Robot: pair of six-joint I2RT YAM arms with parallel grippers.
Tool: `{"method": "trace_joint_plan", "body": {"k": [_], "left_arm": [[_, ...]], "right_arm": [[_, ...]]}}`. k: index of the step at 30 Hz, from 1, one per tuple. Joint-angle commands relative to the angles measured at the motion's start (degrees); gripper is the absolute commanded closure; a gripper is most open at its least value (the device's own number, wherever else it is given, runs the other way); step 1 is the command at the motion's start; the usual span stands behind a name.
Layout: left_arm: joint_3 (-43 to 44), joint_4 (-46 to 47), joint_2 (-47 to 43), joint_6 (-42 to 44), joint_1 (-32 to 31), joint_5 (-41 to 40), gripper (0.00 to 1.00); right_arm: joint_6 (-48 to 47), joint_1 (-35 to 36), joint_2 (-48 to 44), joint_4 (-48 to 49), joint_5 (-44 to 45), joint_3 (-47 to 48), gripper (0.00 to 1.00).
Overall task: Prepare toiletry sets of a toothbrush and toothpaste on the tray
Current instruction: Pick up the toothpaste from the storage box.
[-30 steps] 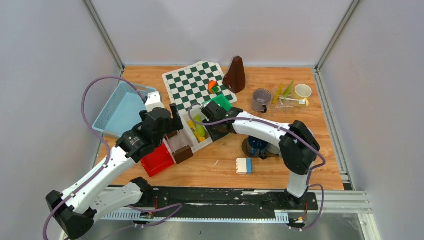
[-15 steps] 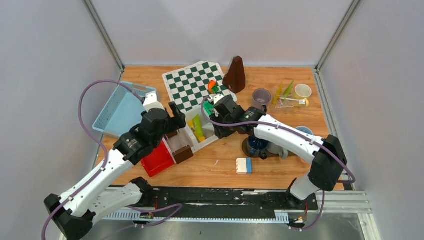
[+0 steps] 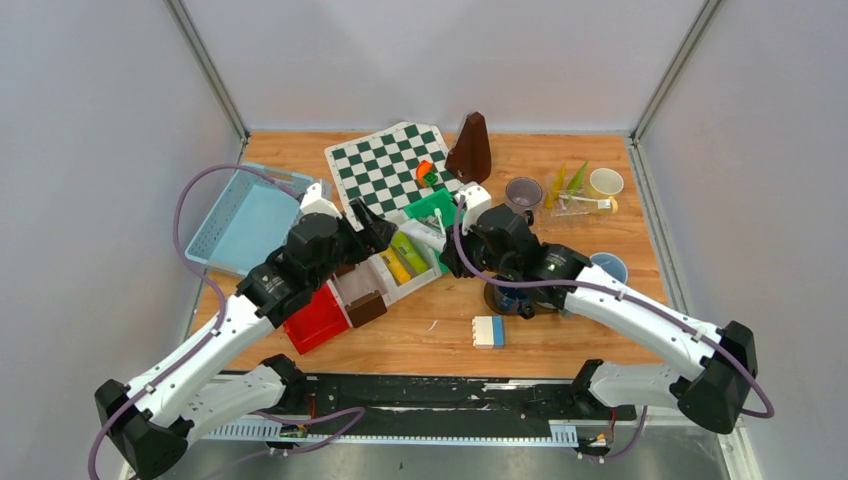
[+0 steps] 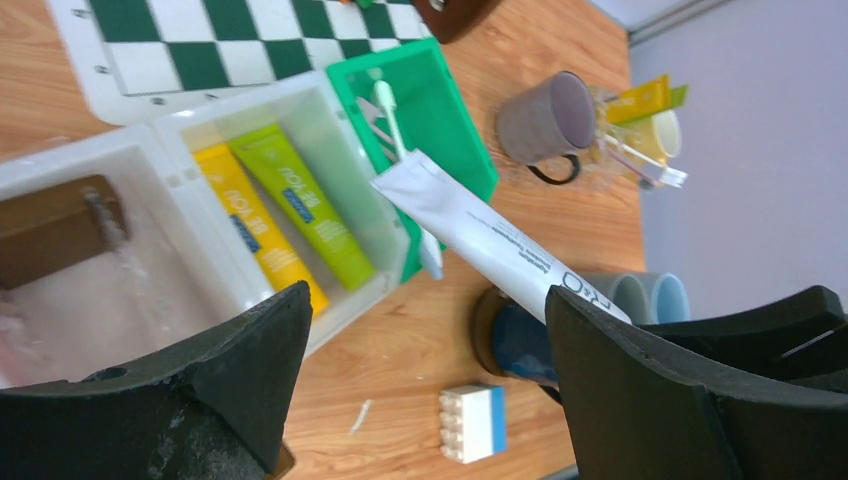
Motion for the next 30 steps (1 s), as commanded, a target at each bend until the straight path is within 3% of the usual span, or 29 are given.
{"method": "trace_joint_plan", "body": {"k": [1,8,17,30], "left_arm": [[-1.4,9.2,0.8,-5.6,0.3,7.5,0.07],[-4.4,23.7,4.5,-12.7,0.1,17.9,0.08],[-6.3,35.0,10.8,-20.1,-2.6,18.7,0.14],[-8.3,45.4,16.9,-28.6,-4.2,17.1,0.40]], "right_arm": [[0.6,0.3,-4.9,15.0,1.6,-3.9,1.00],[1.9,0.5,-8.4,23.6,2.6,-9.2,1.00],[4.3,1.3,-9.7,31.3,5.8,-13.6,1.00],[4.7,3.0,-10.0,37.0,9.4,-18.8,1.00]]}}
